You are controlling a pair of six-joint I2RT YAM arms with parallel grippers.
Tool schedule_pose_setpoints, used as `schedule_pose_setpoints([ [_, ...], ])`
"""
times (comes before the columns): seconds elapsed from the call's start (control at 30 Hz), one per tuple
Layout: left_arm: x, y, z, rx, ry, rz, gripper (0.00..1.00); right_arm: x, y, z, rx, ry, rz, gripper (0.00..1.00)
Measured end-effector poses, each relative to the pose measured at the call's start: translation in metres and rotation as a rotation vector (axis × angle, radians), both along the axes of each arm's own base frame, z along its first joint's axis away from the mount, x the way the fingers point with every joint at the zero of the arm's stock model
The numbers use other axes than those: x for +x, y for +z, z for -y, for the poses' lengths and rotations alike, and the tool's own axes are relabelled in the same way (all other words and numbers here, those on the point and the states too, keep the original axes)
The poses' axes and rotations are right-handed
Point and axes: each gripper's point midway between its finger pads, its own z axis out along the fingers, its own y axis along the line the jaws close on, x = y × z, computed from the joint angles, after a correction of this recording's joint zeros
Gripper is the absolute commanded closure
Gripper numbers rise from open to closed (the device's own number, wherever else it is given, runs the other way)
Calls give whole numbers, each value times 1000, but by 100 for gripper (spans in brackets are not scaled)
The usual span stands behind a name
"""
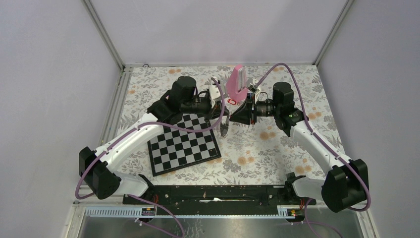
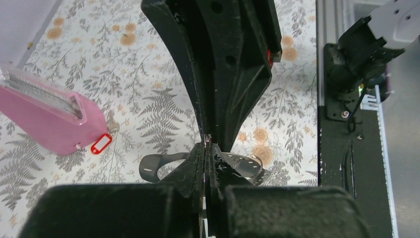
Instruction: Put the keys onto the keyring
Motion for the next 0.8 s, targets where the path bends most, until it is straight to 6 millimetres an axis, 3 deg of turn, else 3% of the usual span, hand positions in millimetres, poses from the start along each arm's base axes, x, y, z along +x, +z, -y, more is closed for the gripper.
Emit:
schedule_pose_setpoints([
  [0.17, 0, -1, 0, -26, -15, -23, 100, -4, 7, 9, -15, -7, 49, 59],
  [0.47, -18, -16, 3, -50, -87, -104, 100, -5, 34, 18, -67, -1, 194, 51],
  [0.8, -26, -9, 8, -114, -133, -148, 100, -12, 25, 21, -102, 34, 222, 47],
])
